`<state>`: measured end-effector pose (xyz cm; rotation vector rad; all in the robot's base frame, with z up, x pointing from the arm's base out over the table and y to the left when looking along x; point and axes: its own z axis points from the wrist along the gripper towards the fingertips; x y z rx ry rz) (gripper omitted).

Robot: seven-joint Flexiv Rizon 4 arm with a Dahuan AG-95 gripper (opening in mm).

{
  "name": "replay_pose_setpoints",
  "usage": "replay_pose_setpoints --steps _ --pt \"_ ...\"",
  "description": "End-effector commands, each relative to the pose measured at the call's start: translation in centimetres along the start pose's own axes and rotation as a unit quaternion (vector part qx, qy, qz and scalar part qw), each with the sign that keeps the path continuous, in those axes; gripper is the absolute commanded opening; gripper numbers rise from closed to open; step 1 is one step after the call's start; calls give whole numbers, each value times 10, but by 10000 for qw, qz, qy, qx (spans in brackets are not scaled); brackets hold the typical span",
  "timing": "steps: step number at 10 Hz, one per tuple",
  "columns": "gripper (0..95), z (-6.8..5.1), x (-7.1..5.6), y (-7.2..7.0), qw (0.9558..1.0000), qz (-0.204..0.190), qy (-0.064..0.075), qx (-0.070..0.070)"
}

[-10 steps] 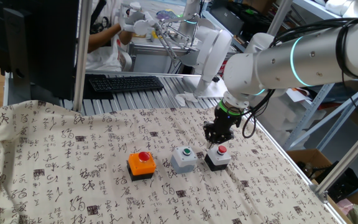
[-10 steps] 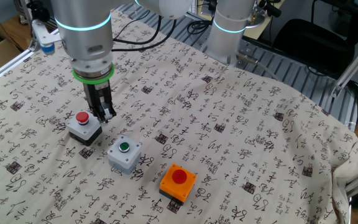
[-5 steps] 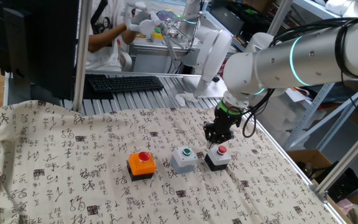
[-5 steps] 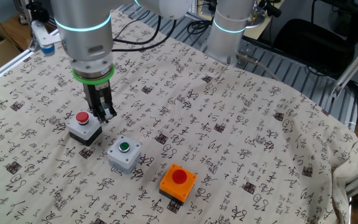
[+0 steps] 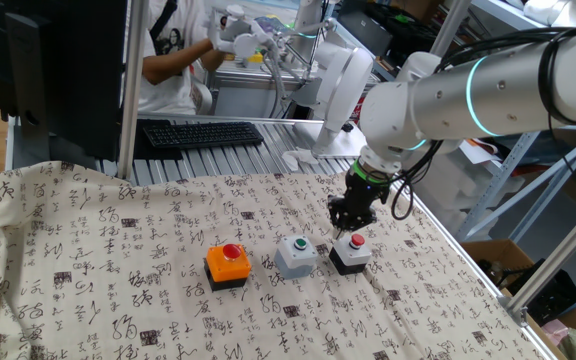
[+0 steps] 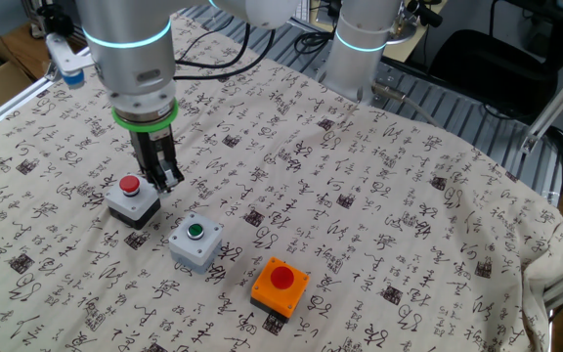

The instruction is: Press three buttons from left to right in sequence

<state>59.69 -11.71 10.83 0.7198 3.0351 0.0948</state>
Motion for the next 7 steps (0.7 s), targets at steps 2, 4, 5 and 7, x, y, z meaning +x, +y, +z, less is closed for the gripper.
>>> replay_pose_setpoints --steps 2,4,5,7 --pt "0 0 1 -1 10000 -63 -17 -17" --pt "0 0 1 -1 9999 -113 -18 -2" --pt "0 0 1 -1 9999 -123 -15 0" --pt "0 0 1 -1 9997 -261 -34 -23"
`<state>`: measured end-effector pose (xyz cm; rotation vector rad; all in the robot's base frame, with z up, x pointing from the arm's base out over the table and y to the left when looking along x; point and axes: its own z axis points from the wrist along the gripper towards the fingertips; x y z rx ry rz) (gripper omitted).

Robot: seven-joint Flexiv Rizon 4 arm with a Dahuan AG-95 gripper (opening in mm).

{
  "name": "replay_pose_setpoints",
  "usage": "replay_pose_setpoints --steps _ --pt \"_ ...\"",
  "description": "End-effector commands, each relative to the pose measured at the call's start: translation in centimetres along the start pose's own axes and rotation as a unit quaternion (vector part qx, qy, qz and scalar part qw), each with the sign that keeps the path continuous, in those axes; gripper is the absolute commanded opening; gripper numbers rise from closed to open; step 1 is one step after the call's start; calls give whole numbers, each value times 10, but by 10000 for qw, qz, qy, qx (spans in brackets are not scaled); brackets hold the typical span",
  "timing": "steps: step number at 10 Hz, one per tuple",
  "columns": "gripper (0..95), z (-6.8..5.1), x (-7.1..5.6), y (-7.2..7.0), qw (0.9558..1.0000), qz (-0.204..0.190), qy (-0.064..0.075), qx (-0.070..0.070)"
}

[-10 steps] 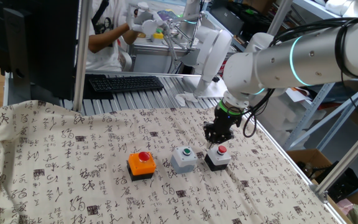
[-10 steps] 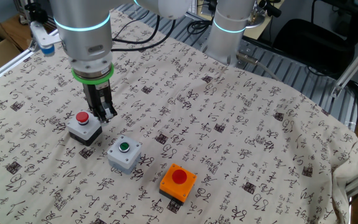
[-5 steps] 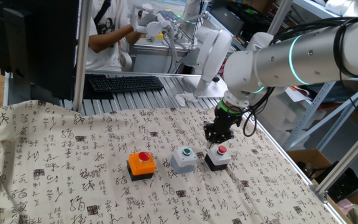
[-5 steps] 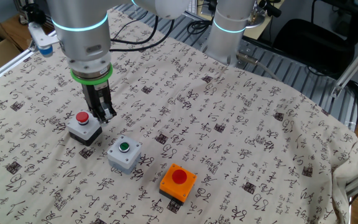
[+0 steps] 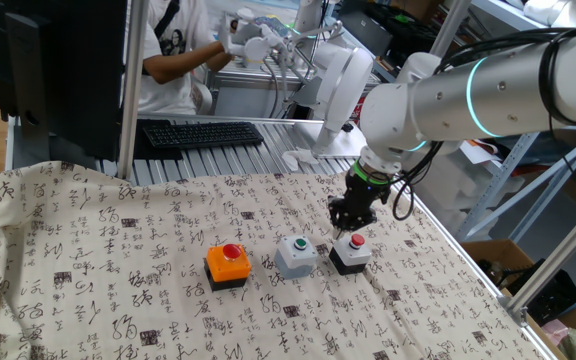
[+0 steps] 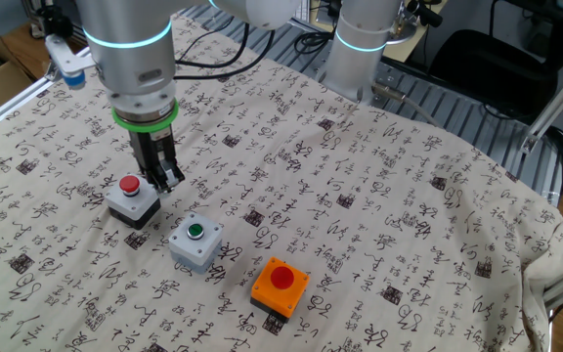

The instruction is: Press three buttons from left to right in sequence

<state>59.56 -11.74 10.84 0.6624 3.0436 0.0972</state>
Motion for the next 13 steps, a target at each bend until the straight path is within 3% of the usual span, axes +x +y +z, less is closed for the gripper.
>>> replay_pose_setpoints --steps 1,9,13 --pt "0 0 0 0 9999 -118 -29 -8" --pt "0 0 0 0 9994 -343 -46 -29" --pt "0 -2 -1 2 9993 -363 -12 -105"
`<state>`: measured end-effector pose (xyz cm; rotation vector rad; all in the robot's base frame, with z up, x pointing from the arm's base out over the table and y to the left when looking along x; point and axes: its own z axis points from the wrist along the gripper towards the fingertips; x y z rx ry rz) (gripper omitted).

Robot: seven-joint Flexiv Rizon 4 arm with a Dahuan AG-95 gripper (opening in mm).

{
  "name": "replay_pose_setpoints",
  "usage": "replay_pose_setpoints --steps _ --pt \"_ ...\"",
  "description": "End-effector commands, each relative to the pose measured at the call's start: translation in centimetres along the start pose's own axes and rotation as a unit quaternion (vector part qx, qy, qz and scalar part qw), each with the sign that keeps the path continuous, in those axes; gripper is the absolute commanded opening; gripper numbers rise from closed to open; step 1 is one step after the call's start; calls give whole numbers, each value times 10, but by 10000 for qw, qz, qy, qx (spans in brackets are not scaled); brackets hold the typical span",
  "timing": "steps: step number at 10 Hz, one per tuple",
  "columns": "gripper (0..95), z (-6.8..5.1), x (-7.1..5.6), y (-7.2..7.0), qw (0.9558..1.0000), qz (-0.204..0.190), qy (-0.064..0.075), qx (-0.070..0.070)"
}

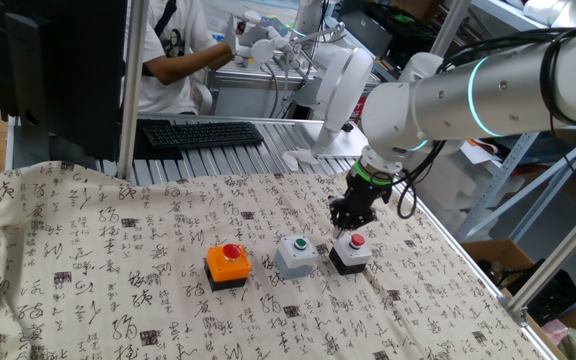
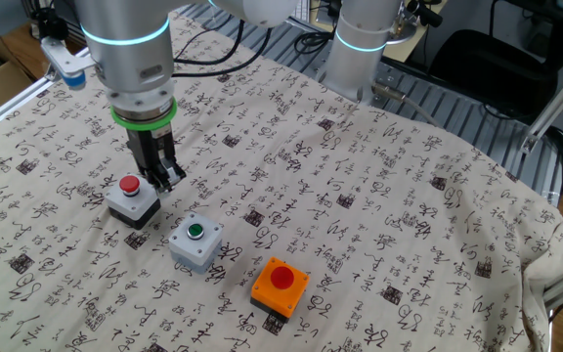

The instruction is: Press three buttons from left to right in sequence

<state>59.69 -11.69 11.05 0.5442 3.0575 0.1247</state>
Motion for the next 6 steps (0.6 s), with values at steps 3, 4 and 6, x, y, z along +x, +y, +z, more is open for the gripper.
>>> replay_pose_setpoints --steps 3,4,6 --pt "0 0 1 8 10000 34 19 -25" --pt "0 0 2 10 10000 49 16 -39" --pt "0 2 3 18 9999 99 0 -17"
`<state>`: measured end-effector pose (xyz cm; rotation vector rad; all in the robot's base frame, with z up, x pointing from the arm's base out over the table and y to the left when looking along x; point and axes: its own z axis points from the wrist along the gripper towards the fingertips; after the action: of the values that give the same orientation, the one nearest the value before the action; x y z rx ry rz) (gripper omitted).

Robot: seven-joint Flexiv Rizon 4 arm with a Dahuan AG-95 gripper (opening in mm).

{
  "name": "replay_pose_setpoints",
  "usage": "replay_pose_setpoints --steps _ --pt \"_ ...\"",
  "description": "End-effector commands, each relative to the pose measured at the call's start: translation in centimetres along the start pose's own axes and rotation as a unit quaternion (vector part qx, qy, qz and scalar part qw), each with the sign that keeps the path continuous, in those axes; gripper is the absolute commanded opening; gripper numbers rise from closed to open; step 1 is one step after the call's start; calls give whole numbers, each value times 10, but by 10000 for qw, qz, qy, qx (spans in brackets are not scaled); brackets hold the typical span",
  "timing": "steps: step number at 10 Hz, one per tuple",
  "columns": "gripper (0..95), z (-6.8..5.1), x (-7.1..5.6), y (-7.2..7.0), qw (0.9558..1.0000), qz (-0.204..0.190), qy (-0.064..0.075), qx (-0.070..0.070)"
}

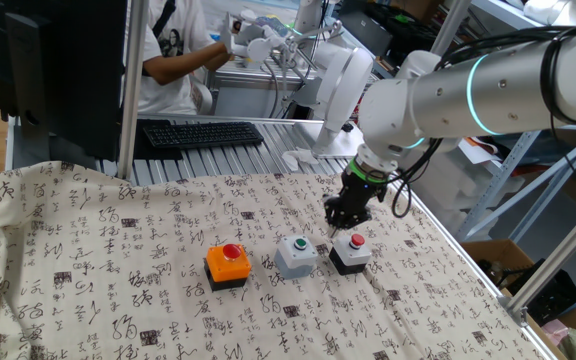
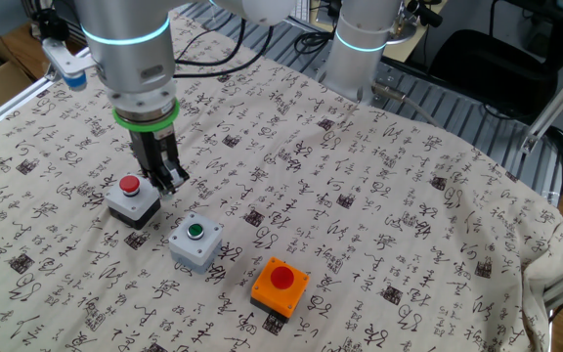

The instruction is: Press three buttons from left to right in sequence

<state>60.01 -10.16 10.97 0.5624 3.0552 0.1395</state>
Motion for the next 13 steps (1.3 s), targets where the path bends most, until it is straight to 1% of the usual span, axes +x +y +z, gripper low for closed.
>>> replay_pose_setpoints --steps 1,6,13 --pt "0 1 1 6 10000 43 -4 40" --pt "0 3 4 20 9999 126 -10 50" --pt "0 10 10 39 9997 247 -40 56"
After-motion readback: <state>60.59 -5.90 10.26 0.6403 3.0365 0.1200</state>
